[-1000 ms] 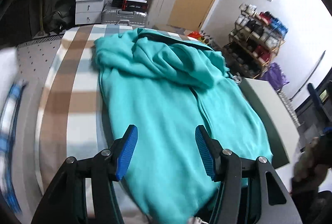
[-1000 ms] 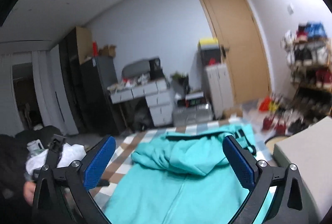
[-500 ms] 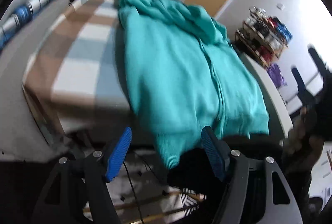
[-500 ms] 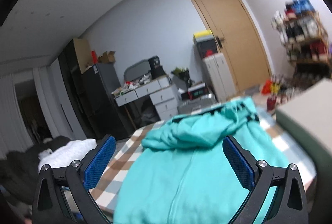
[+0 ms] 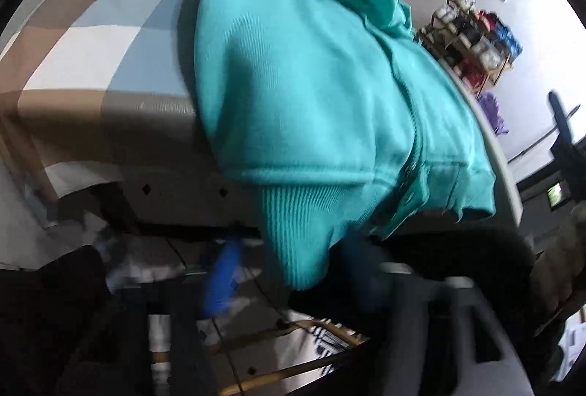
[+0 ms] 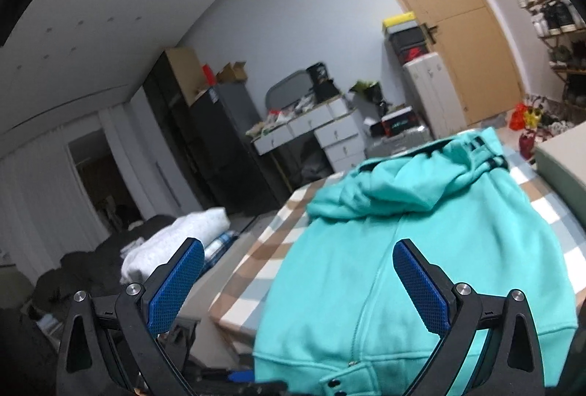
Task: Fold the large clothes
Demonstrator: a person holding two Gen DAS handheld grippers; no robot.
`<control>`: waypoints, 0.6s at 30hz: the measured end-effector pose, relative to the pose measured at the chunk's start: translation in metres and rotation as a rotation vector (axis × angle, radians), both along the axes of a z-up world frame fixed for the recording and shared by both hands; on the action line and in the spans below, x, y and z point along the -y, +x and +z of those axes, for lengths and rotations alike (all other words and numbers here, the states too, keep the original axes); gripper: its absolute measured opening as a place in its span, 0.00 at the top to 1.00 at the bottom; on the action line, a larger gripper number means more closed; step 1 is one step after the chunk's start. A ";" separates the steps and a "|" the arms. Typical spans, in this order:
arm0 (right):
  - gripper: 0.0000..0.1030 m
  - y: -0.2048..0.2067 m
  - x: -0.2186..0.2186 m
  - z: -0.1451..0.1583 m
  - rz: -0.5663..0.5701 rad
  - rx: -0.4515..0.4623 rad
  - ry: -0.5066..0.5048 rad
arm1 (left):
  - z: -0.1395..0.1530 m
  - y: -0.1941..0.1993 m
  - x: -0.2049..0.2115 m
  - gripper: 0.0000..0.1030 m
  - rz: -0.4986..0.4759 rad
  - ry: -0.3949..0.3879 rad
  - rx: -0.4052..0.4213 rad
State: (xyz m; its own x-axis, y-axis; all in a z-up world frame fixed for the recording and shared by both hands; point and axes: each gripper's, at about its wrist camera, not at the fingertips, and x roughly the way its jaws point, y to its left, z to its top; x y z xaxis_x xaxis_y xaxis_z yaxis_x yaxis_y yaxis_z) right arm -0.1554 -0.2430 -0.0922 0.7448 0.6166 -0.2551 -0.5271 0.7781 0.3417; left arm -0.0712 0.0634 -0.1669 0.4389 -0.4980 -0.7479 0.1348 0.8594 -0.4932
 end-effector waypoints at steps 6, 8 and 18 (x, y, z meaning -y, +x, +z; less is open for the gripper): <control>0.00 0.002 -0.031 -0.020 0.115 -0.117 -0.158 | 0.043 -0.003 -0.020 0.96 -0.014 -0.176 0.065; 0.00 -0.004 -0.048 -0.029 0.110 -0.128 -0.267 | 0.058 0.002 -0.024 0.96 -0.012 -0.208 0.080; 0.04 -0.017 -0.140 -0.086 0.113 -0.006 -0.823 | 0.099 0.016 -0.006 0.97 -0.098 -0.175 0.109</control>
